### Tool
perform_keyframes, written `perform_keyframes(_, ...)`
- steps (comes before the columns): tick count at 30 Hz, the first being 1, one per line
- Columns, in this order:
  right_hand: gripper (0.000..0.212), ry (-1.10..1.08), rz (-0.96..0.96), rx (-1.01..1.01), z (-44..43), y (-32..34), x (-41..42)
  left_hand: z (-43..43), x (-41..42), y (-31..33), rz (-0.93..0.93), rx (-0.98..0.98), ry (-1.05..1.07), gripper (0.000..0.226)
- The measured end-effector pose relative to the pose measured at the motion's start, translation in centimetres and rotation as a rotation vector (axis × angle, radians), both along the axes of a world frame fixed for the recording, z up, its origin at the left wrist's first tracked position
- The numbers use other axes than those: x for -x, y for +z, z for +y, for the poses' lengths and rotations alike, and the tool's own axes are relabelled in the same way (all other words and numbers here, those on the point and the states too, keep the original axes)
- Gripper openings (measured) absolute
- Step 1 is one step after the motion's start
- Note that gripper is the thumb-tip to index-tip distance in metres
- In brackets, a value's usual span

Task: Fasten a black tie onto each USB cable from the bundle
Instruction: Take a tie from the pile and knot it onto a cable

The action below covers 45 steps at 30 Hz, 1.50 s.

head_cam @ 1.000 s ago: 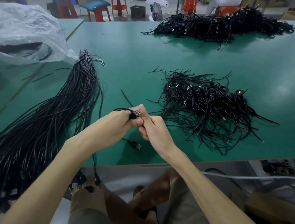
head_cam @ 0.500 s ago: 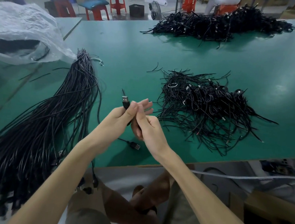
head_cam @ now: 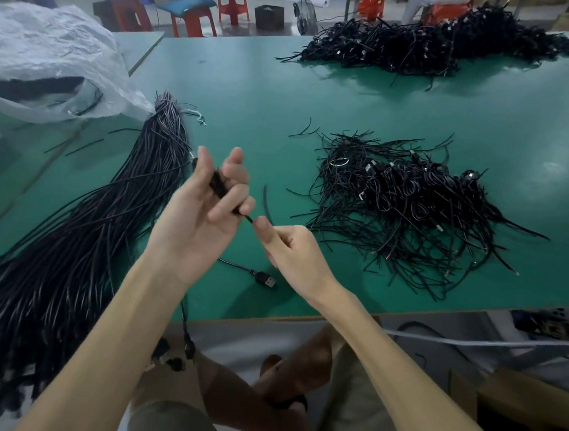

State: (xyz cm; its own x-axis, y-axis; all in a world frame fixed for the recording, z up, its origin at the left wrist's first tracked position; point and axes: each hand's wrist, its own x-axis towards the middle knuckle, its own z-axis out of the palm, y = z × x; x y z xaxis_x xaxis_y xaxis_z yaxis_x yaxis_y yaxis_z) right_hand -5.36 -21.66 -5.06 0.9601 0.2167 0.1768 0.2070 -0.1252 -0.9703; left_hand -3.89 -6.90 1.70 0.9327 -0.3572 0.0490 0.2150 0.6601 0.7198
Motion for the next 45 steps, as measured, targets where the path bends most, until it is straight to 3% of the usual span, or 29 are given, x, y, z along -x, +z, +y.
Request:
perform_keyframes(3,0.074,0.015,0.003,0.053,-0.5,-0.1,-0.1,0.9,0.4,0.8,-0.023,-0.080,-0.061,0.048)
perform_keyframes(5,0.071,0.038,0.037,0.028,-0.5,-0.1,-0.3,1.7,1.0,1.3,-0.183,-0.371,-0.162,0.049)
perform_keyframes(8,0.078,0.033,0.071,0.074,-0.5,0.2,-0.8,2.4,1.8,2.0,-0.451,-0.959,-0.429,0.058)
perform_keyframes(10,0.075,0.026,0.057,0.157,-0.2,0.6,-1.2,2.3,2.1,1.8,-0.448,-1.297,-0.566,0.063)
perform_keyframes(13,0.071,0.015,0.018,0.185,0.3,1.6,-1.7,1.5,1.9,0.5,-0.450,-1.585,-0.452,0.056)
perform_keyframes(18,0.075,-0.048,-0.009,0.062,0.6,2.6,-2.4,1.6,1.1,-0.9,-0.499,-1.452,-0.141,0.055)
perform_keyframes(22,0.073,-0.079,-0.028,0.001,0.6,3.0,-2.2,1.5,0.8,-1.3,-0.545,-1.455,-0.057,0.061)
perform_keyframes(26,0.074,-0.131,-0.064,0.010,0.8,3.4,-2.0,1.9,0.8,-1.0,-0.678,-1.533,0.131,0.042)
perform_keyframes(29,0.068,-0.156,-0.086,0.009,1.0,3.6,-1.7,1.7,0.8,-1.2,-0.705,-1.404,0.201,0.044)
perform_keyframes(34,0.066,-0.151,-0.144,-0.044,1.9,3.5,-0.6,0.3,0.9,-1.8,-0.341,-0.926,0.197,0.058)
perform_keyframes(38,0.065,-0.149,-0.123,-0.011,2.2,2.5,0.3,-0.6,0.7,-1.1,-0.095,-0.492,0.168,0.052)
perform_keyframes(45,0.059,-0.176,-0.169,0.153,0.7,2.4,0.0,-0.4,0.4,-1.0,0.120,-0.134,0.122,0.041)
